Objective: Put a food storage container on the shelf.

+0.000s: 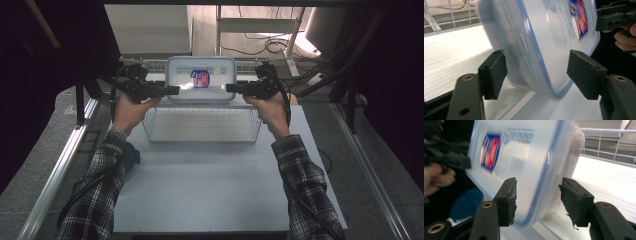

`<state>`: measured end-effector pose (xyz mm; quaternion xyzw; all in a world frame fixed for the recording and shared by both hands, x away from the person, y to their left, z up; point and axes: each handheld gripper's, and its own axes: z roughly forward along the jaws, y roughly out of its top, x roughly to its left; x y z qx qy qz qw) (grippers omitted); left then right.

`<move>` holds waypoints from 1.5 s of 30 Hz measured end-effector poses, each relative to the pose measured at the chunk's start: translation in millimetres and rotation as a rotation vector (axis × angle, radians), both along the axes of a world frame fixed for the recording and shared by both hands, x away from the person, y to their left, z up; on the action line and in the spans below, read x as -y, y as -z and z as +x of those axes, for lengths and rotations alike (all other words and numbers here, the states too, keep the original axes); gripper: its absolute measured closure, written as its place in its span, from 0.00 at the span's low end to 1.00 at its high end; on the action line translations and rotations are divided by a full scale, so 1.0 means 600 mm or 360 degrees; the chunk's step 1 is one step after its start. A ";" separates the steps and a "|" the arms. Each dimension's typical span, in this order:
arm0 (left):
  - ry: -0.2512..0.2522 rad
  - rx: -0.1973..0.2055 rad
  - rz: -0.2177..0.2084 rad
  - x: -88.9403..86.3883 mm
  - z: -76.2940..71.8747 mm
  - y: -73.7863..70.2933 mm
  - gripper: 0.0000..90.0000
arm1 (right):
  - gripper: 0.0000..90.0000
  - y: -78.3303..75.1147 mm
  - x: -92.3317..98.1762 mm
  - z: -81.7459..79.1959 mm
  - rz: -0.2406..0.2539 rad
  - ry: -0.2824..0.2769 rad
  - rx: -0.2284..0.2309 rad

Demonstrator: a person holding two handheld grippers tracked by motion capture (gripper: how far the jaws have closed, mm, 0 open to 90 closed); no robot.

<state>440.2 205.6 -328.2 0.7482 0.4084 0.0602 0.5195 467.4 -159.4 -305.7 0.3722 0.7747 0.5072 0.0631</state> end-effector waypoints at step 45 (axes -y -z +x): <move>-0.0214 -0.0044 -0.0098 -0.023 0.020 -0.014 0.52 | 0.60 -0.022 -0.039 0.006 -0.0146 0.0111 0.0128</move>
